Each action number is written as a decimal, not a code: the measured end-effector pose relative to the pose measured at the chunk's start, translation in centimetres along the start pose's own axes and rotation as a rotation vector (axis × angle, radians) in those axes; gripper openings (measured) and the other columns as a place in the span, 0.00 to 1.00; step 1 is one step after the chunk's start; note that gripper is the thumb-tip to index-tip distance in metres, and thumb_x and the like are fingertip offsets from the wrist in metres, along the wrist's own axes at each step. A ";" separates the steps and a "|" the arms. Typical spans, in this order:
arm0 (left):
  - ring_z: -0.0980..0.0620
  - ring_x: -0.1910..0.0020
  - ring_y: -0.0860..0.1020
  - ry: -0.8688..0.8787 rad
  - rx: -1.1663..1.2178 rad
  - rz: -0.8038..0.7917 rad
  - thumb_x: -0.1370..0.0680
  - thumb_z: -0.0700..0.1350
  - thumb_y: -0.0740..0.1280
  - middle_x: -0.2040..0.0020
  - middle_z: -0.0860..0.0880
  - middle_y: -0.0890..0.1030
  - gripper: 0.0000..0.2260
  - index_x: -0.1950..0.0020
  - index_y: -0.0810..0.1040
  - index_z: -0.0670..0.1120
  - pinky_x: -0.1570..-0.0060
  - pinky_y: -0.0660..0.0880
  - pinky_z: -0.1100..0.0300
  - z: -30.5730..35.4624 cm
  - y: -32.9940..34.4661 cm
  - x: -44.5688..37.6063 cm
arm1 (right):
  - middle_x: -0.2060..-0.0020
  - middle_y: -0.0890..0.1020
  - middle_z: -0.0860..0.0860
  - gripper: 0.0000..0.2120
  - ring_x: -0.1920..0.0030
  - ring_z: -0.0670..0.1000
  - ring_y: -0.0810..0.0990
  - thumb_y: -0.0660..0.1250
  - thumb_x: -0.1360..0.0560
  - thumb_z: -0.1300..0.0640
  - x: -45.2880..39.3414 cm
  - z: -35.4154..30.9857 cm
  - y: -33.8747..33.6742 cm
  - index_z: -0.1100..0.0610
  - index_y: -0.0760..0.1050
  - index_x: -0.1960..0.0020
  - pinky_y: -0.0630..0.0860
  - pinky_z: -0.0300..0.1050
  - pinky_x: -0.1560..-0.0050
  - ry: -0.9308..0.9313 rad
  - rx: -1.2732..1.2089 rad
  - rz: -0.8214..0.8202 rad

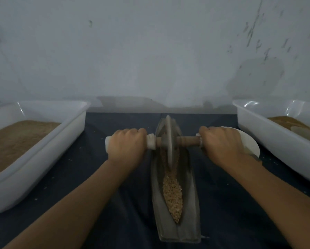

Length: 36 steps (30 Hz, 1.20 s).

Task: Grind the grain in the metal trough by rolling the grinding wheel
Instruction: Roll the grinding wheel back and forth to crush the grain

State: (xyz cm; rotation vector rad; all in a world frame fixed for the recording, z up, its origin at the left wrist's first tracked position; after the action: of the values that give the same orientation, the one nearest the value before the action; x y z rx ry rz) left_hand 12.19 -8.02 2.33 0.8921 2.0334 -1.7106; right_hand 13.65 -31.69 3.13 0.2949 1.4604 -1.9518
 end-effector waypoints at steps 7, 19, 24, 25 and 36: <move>0.54 0.75 0.66 0.060 0.002 -0.044 0.31 0.49 0.70 0.71 0.55 0.69 0.14 0.65 0.64 0.52 0.72 0.59 0.61 -0.3 -2.4 2.7 | 0.78 0.73 0.48 0.14 0.80 0.52 0.68 0.76 0.36 0.52 4.0 -0.1 -2.2 0.52 0.70 0.66 0.52 0.38 0.74 -0.029 -0.036 -0.064; 0.49 0.80 0.66 0.025 -0.008 0.033 0.40 0.42 0.77 0.76 0.49 0.73 0.22 0.69 0.61 0.49 0.72 0.55 0.61 -0.1 -0.5 0.5 | 0.70 0.77 0.52 0.09 0.71 0.57 0.75 0.70 0.29 0.55 0.7 -0.1 -0.3 0.54 0.69 0.61 0.62 0.44 0.73 0.013 -0.033 -0.034; 0.50 0.73 0.68 -0.005 -0.024 -0.003 0.29 0.48 0.68 0.69 0.52 0.75 0.14 0.65 0.63 0.50 0.71 0.55 0.59 -0.3 0.1 0.1 | 0.64 0.79 0.49 0.09 0.67 0.55 0.76 0.64 0.27 0.49 0.1 0.1 -0.4 0.51 0.65 0.57 0.59 0.44 0.70 0.006 0.006 -0.090; 0.51 0.73 0.65 -0.007 -0.024 -0.005 0.29 0.50 0.68 0.69 0.53 0.73 0.14 0.65 0.62 0.50 0.72 0.55 0.59 -0.4 -0.3 0.9 | 0.66 0.77 0.49 0.10 0.70 0.54 0.72 0.66 0.27 0.49 0.8 0.1 -0.9 0.51 0.66 0.58 0.57 0.43 0.71 -0.017 0.012 -0.093; 0.53 0.77 0.58 0.017 0.053 -0.007 0.43 0.44 0.78 0.77 0.51 0.71 0.23 0.68 0.60 0.50 0.72 0.47 0.65 -0.1 -2.7 3.8 | 0.78 0.71 0.52 0.16 0.81 0.55 0.68 0.79 0.42 0.59 3.1 -0.1 -2.3 0.56 0.71 0.68 0.52 0.35 0.76 -0.077 -0.058 -0.014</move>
State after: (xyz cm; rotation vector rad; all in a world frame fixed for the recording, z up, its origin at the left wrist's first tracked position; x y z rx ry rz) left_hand 7.61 -7.20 2.00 0.9205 2.0127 -1.7734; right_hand 9.82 -32.43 3.11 0.1821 1.4699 -1.9075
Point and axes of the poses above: each hand's wrist, its own x-axis away from the middle knuckle, its own y-axis out of the palm, z = x × y, the point moved 2 cm from there along -x, towards the middle knuckle
